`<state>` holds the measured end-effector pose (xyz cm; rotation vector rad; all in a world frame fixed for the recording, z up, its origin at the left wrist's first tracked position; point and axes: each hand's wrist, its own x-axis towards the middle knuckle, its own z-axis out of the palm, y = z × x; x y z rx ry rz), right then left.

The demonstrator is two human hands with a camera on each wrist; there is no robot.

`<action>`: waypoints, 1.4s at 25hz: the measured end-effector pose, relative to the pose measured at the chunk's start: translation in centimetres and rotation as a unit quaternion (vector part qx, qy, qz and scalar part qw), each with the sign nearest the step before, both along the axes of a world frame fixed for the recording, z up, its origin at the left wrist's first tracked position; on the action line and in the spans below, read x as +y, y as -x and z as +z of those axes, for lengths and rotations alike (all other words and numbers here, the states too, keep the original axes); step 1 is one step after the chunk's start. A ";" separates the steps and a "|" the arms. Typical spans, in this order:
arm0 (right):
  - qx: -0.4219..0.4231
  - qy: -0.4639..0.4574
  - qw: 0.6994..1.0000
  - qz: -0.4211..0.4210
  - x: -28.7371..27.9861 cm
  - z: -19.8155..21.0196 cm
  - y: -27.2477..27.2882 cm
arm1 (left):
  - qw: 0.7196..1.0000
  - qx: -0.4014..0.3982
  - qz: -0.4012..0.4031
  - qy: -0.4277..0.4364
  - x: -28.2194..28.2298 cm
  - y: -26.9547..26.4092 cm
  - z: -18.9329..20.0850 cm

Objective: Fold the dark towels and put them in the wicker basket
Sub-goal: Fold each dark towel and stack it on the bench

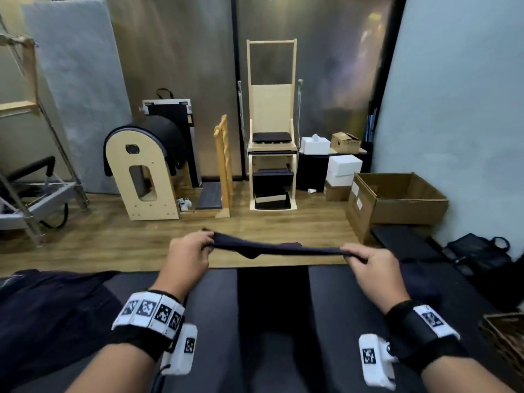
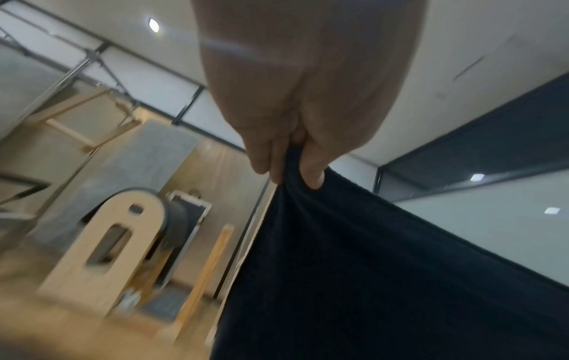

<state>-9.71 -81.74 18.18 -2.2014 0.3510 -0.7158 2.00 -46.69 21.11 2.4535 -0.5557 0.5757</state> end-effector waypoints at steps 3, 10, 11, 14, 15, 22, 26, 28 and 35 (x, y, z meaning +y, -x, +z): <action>0.120 0.054 0.991 0.006 -0.5 -7.0 5.6 | 0.990 0.116 0.008 -0.075 0.4 5.5 -7.2; 0.324 0.082 0.939 0.078 -1.1 -13.1 14.9 | 0.937 0.300 -0.018 -0.177 0.6 15.3 -14.0; 0.354 0.079 0.928 0.086 -1.3 -13.3 15.7 | 0.929 0.318 -0.028 -0.189 0.5 16.5 -14.0; 0.439 0.078 0.887 0.116 -1.6 -13.0 17.0 | 0.903 0.358 -0.050 -0.233 0.3 18.5 -13.1; 0.460 0.071 0.877 0.124 -1.7 -12.7 17.3 | 0.896 0.374 -0.056 -0.232 0.1 18.8 -12.8; 0.496 0.020 0.857 0.136 -2.6 -11.8 15.7 | 0.878 0.434 -0.084 -0.183 -1.2 16.2 -11.8; 0.450 0.021 0.886 0.110 -3.9 -11.1 10.1 | 0.898 0.401 -0.061 -0.172 -2.3 10.5 -11.2; 0.415 0.036 0.904 0.094 -4.6 -10.5 6.3 | 0.909 0.382 -0.048 -0.160 -3.1 6.7 -11.0; 0.370 0.115 0.921 0.044 -6.4 -9.0 -5.9 | 0.923 0.359 -0.037 -0.131 -5.5 -6.6 -12.2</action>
